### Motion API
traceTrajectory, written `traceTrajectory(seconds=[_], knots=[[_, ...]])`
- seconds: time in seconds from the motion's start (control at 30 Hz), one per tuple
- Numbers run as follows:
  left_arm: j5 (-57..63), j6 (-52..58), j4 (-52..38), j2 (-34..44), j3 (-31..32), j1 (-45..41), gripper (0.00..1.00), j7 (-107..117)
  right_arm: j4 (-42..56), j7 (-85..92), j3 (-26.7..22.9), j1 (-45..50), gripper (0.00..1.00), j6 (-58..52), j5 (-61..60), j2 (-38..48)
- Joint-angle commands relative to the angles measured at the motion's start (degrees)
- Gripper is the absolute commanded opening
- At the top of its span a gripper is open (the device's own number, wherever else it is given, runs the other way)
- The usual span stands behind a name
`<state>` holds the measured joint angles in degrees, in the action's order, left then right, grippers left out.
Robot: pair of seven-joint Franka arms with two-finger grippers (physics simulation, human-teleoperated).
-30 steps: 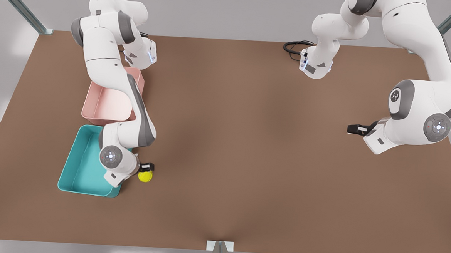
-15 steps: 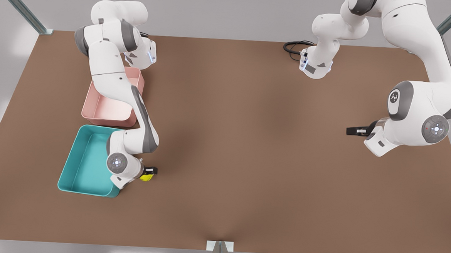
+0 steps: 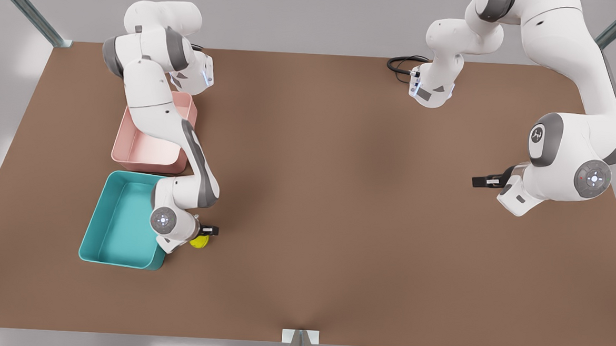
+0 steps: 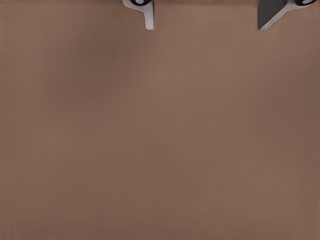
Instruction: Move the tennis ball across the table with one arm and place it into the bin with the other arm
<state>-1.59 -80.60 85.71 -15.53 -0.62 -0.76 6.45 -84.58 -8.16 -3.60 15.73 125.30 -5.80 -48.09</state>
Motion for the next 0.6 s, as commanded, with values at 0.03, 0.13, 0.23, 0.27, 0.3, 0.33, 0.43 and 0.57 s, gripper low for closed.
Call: traceTrajectory(seconds=[0.03, 0.13, 0.23, 0.27, 0.3, 0.33, 0.43, 0.57], knots=[[0.00, 0.00, -0.02, 0.06, 0.00, 0.06, 1.00, 2.69, 0.03, -0.54, 0.00, 0.00, 1.00, 1.09, -0.26, -0.68], [0.00, 0.09, -0.02, -0.21, 0.00, -0.03, 1.00, 2.69, 0.03, -0.54, 0.00, -0.08, 1.00, 1.53, -0.26, -1.12], [0.00, 0.09, -0.02, -0.21, 0.00, -0.03, 1.00, 2.69, 0.03, -0.54, 0.00, -0.08, 1.00, 1.44, -0.26, -1.12], [0.00, 0.09, -0.02, -0.21, 0.00, 0.06, 1.00, 2.69, -0.06, -0.54, 0.00, -0.08, 1.00, 1.44, -0.35, -1.12], [0.09, 0.09, -0.02, -0.21, 0.00, 0.06, 1.00, 2.69, -0.06, -0.54, 0.00, -0.08, 1.00, 1.44, -0.35, -1.12], [0.00, 0.09, -0.02, -0.21, 0.00, 0.06, 1.00, 2.69, -0.15, -0.54, 0.00, -0.08, 1.00, 1.44, -0.35, -1.12], [0.00, 0.09, -0.02, -0.21, 0.00, 0.06, 1.00, 2.69, -0.32, -0.54, 0.00, 0.00, 1.00, 1.44, -0.44, -1.12], [0.00, 0.09, -0.02, -0.29, 0.00, 0.06, 1.00, 2.69, -0.23, -0.54, 0.00, -0.08, 0.96, 1.44, -0.44, -1.04]])
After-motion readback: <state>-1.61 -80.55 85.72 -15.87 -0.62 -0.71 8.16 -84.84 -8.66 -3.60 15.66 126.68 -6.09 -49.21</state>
